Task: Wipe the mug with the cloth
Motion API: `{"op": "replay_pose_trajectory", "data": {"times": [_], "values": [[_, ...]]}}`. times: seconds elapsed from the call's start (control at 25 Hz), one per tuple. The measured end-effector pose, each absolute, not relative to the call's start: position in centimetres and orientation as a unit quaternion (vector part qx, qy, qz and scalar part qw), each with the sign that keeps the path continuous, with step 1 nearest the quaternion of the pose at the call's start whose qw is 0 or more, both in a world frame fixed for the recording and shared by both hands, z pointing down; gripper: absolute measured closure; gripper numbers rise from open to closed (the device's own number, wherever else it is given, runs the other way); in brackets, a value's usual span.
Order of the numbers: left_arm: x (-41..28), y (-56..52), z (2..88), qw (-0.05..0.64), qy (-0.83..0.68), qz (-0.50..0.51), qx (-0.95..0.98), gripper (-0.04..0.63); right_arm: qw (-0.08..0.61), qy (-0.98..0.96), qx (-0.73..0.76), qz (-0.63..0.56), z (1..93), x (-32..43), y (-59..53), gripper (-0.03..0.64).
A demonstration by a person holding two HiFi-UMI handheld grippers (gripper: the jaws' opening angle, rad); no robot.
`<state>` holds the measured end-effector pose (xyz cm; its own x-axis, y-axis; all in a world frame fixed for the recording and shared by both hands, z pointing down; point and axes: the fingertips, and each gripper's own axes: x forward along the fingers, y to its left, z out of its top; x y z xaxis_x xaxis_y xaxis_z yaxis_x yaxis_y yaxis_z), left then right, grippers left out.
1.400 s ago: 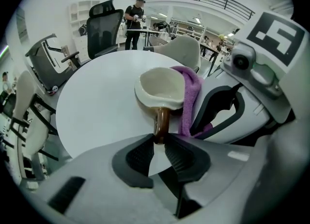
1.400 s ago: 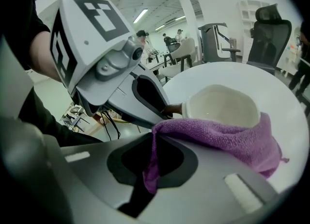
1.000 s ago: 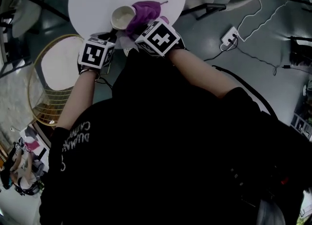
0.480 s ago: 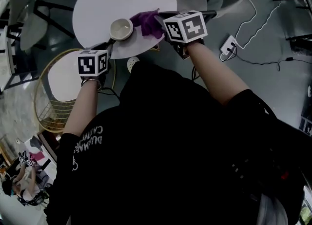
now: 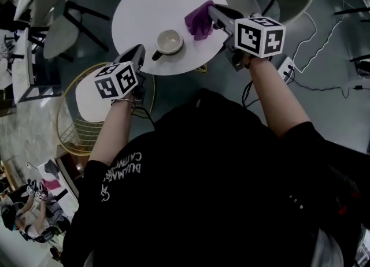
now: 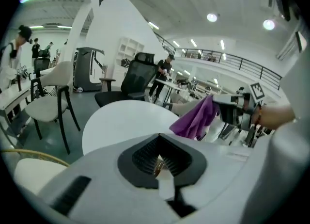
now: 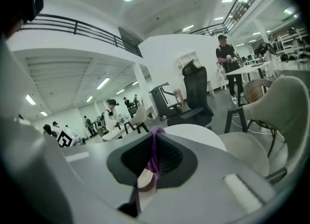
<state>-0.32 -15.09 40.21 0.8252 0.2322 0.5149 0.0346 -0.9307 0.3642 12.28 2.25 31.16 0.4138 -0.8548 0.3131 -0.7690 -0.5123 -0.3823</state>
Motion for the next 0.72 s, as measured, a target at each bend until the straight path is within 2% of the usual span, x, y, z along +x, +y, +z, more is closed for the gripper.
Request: {"op": "replay_pose_trajectory", "data": {"times": [0.12,0.24,0.32,0.44,0.64,0.72], "values": [[-0.5,-16.2,34.6,0.236,0.078,0.199,0.948,0.595,0.124,0.498,-0.834,-0.203,27.4,11.4,1.7,0.601],[-2.5,-16.9,28.7,0.316,0.109,0.122,0.935,0.597,0.127,0.486,-0.848,-0.173,23.9,10.1,1.6,0.600],[-4.8,-17.1,25.4,0.337,0.144,0.086,0.927,0.595,0.128,0.480,-0.853,-0.161,22.2,8.6,1.7,0.600],[-8.6,-18.2,22.2,0.315,0.175,0.055,0.931,0.597,0.129,0.468,-0.860,-0.158,20.7,5.6,1.7,0.600],[-12.6,-21.0,22.3,0.184,0.141,0.092,0.968,0.595,0.101,0.449,-0.874,-0.157,20.5,-0.6,-0.5,0.600],[-11.9,-20.3,22.9,0.164,0.138,0.107,0.971,0.597,0.075,0.442,-0.879,-0.163,21.0,-1.5,-0.9,0.600]]}}
